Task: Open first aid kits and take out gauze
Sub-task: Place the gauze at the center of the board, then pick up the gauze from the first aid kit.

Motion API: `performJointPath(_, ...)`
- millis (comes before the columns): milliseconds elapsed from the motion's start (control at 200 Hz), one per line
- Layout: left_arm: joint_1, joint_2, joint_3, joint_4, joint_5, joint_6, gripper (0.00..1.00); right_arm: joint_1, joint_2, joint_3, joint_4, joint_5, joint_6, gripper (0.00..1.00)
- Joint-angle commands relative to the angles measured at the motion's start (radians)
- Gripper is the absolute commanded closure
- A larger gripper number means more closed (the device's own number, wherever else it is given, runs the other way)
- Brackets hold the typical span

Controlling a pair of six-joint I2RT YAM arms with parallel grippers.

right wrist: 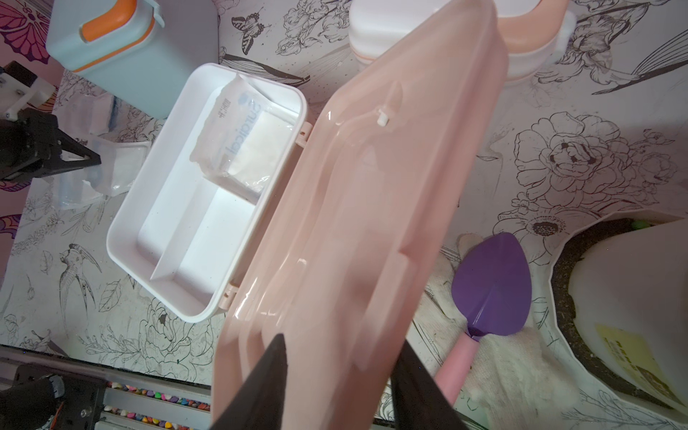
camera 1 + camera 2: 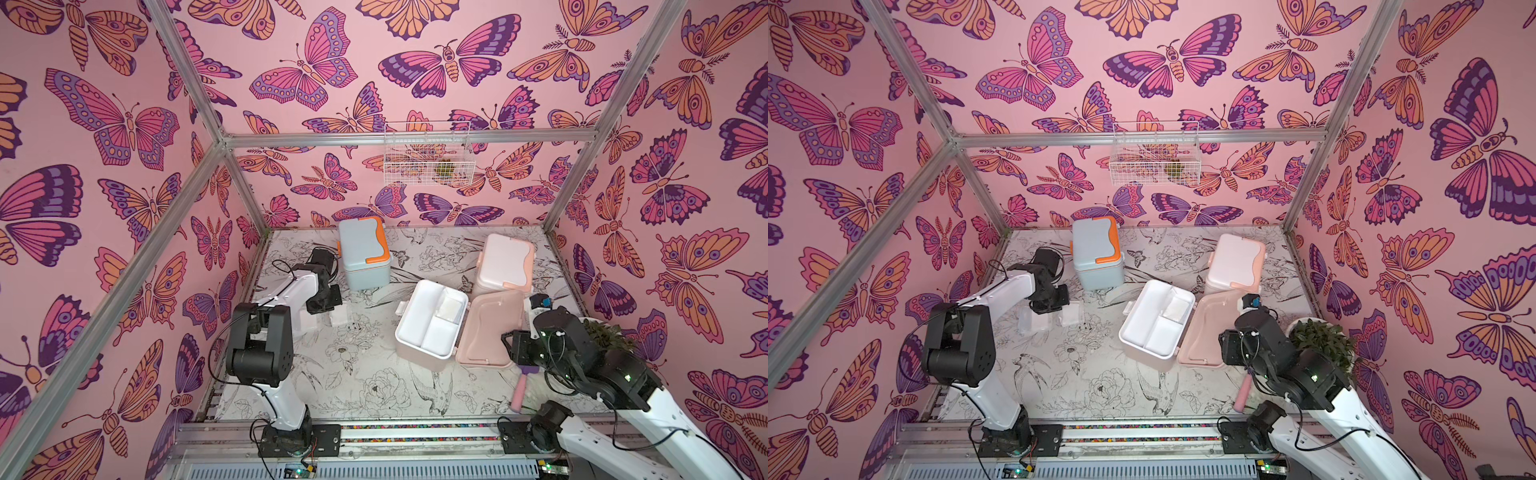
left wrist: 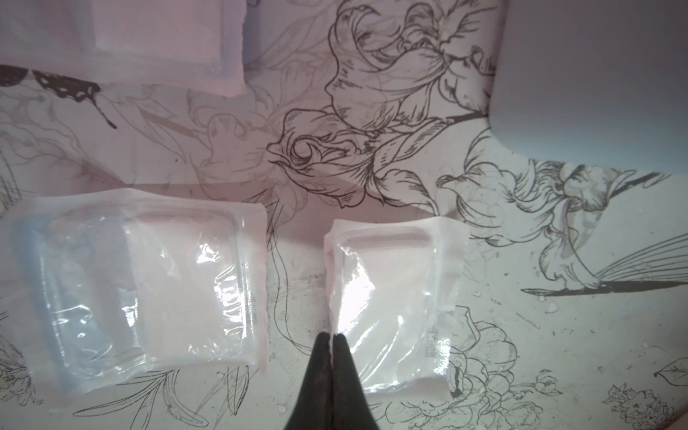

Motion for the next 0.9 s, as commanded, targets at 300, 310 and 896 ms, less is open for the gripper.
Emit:
performJointPath(300, 0.012, -0.008, 0.032, -0.04, -0.016, 0.027, 0.64, 0.001, -0.002, 0.006, 0.0, -0.025, 0.011, 0.54)
performJointPath(310, 0.012, -0.013, 0.032, -0.038, -0.007, 0.026, 0.64, 0.002, -0.003, 0.006, 0.0, -0.025, 0.011, 0.54)
performJointPath(896, -0.421, -0.347, 0.067, -0.102, 0.104, -0.096, 0.3, 0.002, -0.036, -0.031, 0.015, -0.025, 0.028, 0.53)
